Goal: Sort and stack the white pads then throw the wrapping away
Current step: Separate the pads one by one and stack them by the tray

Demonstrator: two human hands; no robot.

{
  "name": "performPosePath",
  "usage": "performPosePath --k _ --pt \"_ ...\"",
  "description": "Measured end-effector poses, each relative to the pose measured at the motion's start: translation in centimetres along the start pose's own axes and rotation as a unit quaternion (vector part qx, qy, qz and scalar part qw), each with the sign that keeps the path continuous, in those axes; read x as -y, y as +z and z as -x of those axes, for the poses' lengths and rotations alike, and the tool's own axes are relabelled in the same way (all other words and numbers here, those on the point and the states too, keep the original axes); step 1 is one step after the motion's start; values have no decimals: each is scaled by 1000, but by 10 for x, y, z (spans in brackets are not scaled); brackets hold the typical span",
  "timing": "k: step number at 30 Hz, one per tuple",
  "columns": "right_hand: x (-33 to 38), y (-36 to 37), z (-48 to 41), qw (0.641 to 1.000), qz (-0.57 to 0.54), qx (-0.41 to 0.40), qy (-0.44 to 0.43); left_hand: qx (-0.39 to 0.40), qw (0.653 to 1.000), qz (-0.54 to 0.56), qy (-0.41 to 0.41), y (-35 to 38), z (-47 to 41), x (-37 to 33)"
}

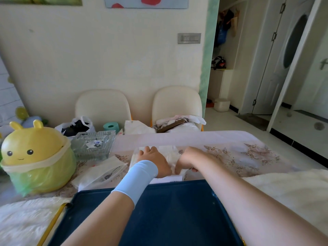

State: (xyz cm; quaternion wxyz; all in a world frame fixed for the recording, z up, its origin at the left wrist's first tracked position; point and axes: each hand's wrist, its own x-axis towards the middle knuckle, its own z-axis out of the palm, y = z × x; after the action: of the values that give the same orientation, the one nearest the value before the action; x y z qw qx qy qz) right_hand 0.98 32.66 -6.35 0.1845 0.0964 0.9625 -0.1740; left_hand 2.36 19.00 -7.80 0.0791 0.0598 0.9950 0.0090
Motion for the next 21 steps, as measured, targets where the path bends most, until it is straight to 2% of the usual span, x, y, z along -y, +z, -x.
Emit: performPosePath --k 4,9,16,21 --pt "7 4 -2 996 55 -63 13 0 1000 -13 -11 4 -3 10" --pt "14 3 4 983 130 -122 -30 2 999 34 29 9 3 15" --pt "26 20 4 973 178 -146 -17 -28 996 80 34 19 7 19" --pt "22 16 -1 986 138 -91 -22 -45 988 123 78 22 15 31"
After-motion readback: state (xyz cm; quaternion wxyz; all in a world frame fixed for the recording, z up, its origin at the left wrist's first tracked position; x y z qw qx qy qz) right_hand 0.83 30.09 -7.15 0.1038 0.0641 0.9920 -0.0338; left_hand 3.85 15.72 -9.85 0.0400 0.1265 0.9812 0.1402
